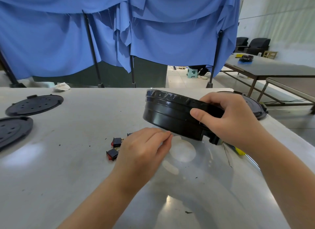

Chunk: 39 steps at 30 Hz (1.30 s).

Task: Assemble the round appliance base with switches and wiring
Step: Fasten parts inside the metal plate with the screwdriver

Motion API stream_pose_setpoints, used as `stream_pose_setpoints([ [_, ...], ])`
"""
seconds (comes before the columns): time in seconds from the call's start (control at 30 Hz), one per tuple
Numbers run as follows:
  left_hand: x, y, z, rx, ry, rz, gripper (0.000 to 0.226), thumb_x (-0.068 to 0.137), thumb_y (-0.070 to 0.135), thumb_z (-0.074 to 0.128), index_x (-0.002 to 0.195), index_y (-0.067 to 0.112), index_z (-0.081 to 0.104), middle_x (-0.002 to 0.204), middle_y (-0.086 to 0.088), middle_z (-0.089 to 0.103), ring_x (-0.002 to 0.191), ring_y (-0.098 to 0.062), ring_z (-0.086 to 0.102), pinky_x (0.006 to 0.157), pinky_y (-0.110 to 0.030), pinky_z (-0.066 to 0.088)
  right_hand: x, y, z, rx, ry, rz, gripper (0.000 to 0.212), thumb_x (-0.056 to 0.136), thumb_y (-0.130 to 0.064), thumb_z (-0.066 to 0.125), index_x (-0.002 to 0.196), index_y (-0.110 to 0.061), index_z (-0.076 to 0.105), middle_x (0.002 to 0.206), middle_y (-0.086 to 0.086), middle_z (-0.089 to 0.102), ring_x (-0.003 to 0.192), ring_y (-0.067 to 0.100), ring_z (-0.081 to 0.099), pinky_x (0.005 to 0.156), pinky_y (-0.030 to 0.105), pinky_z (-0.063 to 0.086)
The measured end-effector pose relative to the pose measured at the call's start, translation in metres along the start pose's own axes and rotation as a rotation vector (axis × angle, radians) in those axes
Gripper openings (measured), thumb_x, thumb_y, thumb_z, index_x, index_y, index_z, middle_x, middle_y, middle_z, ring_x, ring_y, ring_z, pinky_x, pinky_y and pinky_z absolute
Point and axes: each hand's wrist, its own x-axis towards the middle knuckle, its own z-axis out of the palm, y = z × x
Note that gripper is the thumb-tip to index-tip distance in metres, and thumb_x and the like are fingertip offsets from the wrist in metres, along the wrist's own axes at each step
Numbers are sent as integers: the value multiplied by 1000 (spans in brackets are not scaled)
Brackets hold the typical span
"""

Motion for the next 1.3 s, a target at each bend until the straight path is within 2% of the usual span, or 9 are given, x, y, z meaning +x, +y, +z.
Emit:
stream_pose_setpoints([
  [0.17, 7, -1, -3, 68, 0, 119, 7, 84, 5, 73, 79, 0, 75, 75, -8, 72, 65, -22, 67, 61, -30, 54, -2, 0, -4, 29, 1, 17, 10, 77, -41, 64, 78, -31, 65, 70, -5, 66, 67, 6, 62, 48, 19, 54],
  [0.33, 12, 3, -9, 122, 46, 180, 11, 85, 7, 72, 76, 4, 75, 74, -7, 72, 65, -21, 67, 59, -32, 52, -2, -4, -14, 63, -52, 7, 13, 74, -45, 62, 78, -32, 65, 73, -16, 67, 70, 0, 64, 56, 7, 47],
  [0.5, 14, 5, -11, 156, 76, 187, 11, 85, 15, 74, 81, 8, 68, 70, -7, 65, 63, -22, 57, 60, -33, 43, -4, -6, -19, 55, -116, -23, 14, 74, -44, 61, 79, -32, 66, 73, -14, 67, 69, 4, 64, 57, 9, 48],
  [0.6, 14, 3, -12, 168, 115, 137, 33, 82, 28, 78, 99, 10, 55, 82, -11, 64, 79, -22, 52, 72, -30, 42, -6, -4, -22, 51, -142, -49, 8, 75, -43, 63, 75, -35, 65, 73, -11, 67, 68, 7, 64, 58, 16, 51],
  [0.7, 15, 2, -13, 143, 67, 116, 53, 80, 39, 77, 114, 10, 49, 114, -14, 54, 105, -26, 54, 93, -28, 39, -10, -1, -24, 59, -198, -55, 8, 75, -42, 64, 77, -34, 66, 70, -7, 66, 60, 11, 64, 51, 23, 53],
  [0.77, 15, 0, -14, 117, 2, 118, 63, 81, 45, 75, 122, 9, 44, 130, -15, 47, 122, -29, 48, 103, -34, 37, -12, 0, -25, 62, -247, -58, 6, 77, -39, 66, 78, -33, 65, 69, -6, 66, 58, 13, 64, 49, 27, 55],
  [0.87, 13, 0, -12, 107, -54, 141, 66, 82, 46, 73, 127, 9, 42, 138, -18, 51, 130, -32, 46, 108, -45, 38, -15, 2, -23, 10, -290, -82, 7, 75, -42, 64, 75, -35, 64, 74, -13, 66, 66, 10, 65, 54, 27, 55],
  [1.07, 5, 2, 0, 103, -121, 196, 53, 83, 38, 72, 122, 8, 52, 121, -12, 66, 117, -26, 61, 100, -50, 44, -21, 8, -21, -102, -356, -97, 10, 79, -34, 68, 78, -42, 63, 81, -23, 63, 81, 1, 60, 66, 17, 41],
  [1.3, 0, 9, 8, 137, -81, 270, 43, 84, 34, 71, 116, 10, 55, 102, -10, 71, 96, -24, 67, 95, -45, 48, -32, 16, -21, -121, -359, -103, 7, 79, -32, 69, 78, -36, 63, 82, -19, 64, 84, 4, 60, 69, 20, 43],
])
